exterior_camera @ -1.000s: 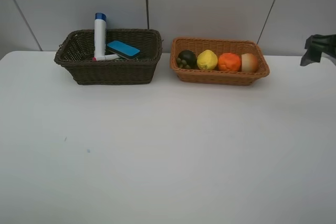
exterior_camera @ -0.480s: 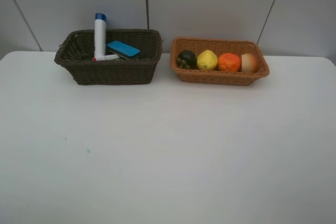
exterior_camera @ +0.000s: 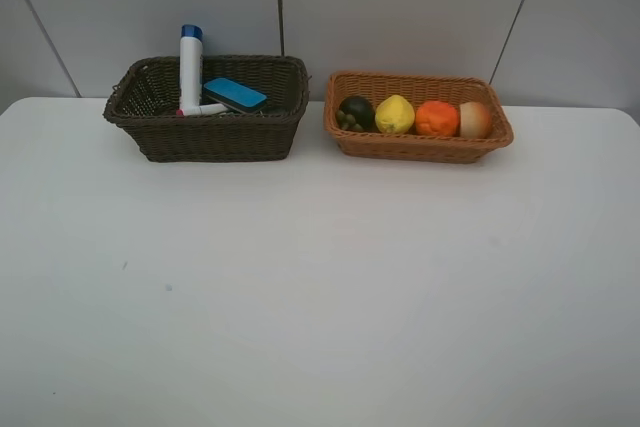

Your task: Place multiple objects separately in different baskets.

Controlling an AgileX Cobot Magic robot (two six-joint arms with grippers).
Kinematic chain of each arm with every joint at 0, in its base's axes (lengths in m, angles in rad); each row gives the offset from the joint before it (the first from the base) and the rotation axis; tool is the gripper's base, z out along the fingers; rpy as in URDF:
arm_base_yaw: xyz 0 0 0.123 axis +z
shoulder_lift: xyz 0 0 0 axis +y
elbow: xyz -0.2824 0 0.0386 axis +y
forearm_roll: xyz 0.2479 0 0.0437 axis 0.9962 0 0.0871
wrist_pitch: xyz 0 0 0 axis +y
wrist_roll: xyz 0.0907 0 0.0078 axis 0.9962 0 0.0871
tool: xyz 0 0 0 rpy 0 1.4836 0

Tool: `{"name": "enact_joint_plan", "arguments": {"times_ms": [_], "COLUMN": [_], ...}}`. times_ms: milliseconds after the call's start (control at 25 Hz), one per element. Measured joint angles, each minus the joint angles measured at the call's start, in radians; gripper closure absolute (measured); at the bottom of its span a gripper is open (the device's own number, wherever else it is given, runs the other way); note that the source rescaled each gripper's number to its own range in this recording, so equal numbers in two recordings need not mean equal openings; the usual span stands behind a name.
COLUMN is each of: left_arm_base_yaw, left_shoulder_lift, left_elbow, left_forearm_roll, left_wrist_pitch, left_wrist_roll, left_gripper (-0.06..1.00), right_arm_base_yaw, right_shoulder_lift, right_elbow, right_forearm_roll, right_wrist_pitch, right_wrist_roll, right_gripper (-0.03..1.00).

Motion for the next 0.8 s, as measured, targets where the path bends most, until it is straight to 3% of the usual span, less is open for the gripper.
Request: {"name": "enact_joint_plan", "arguments": {"times_ms": [800], "left_arm_base_yaw": [0.000], "left_shoulder_lift": [0.000], "left_elbow": [0.000], "left_forearm_roll": [0.000], "left_wrist_pitch": [0.000], "left_wrist_roll": [0.000], "left_gripper": [-0.05], "right_arm_base_yaw": [0.000], "right_shoulder_lift": [-0.002], "right_elbow": [0.000], "right_forearm_roll": [0.000], "right_wrist_pitch": [-0.010], "right_wrist_roll": [-0.007], "right_gripper": [-0.03]}}
